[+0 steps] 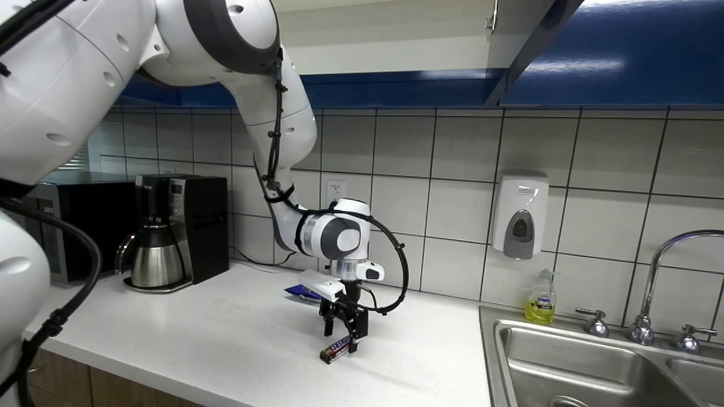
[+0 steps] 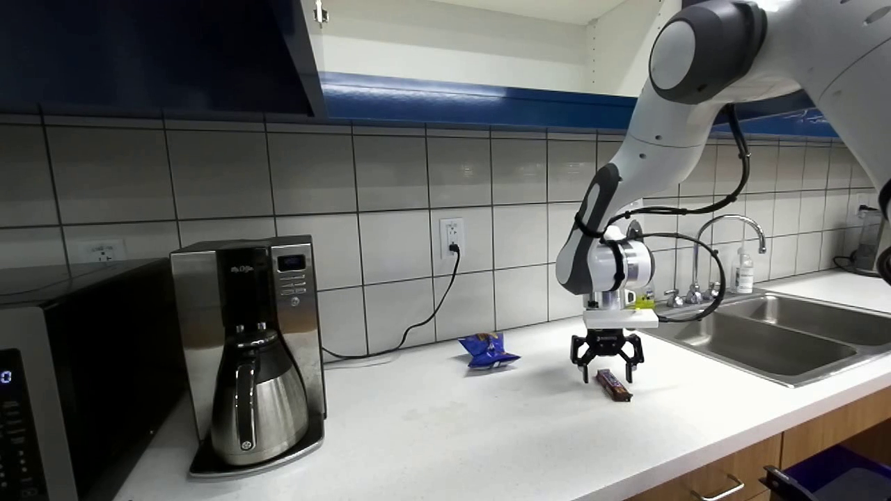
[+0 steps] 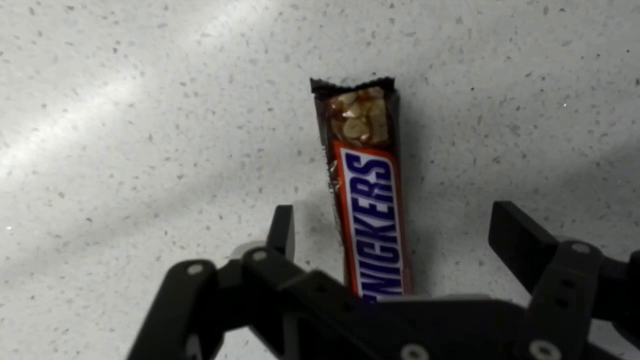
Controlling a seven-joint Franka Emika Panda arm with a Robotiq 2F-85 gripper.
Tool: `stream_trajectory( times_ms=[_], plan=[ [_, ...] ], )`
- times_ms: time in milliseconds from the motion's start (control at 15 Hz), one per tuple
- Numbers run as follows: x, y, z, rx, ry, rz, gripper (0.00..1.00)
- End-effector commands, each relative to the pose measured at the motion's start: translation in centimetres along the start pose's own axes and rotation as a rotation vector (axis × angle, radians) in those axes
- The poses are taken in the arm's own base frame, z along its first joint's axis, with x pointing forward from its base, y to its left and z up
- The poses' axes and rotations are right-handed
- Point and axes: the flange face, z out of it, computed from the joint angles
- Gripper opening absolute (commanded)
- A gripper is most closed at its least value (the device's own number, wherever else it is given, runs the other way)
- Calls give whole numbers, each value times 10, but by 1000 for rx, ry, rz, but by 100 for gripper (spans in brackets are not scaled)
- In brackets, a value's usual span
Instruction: Pick up the brown object from the counter and put it in the cabinet
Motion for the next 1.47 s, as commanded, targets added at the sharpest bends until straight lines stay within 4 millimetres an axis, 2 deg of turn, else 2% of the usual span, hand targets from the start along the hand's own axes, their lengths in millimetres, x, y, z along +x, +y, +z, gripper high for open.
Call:
stream_trajectory(
  times_ms=[0,267,600,867,1400],
  plan=[
    [6,-5,0,-7,4,-17,74],
    [7,-6,2,-6,4,-21,42],
    [8,-16,-5,2,13,-34,6],
    [5,-19,-16,7,23,-44,7],
    [-16,-40,-63,8,78,-111,7]
  ],
)
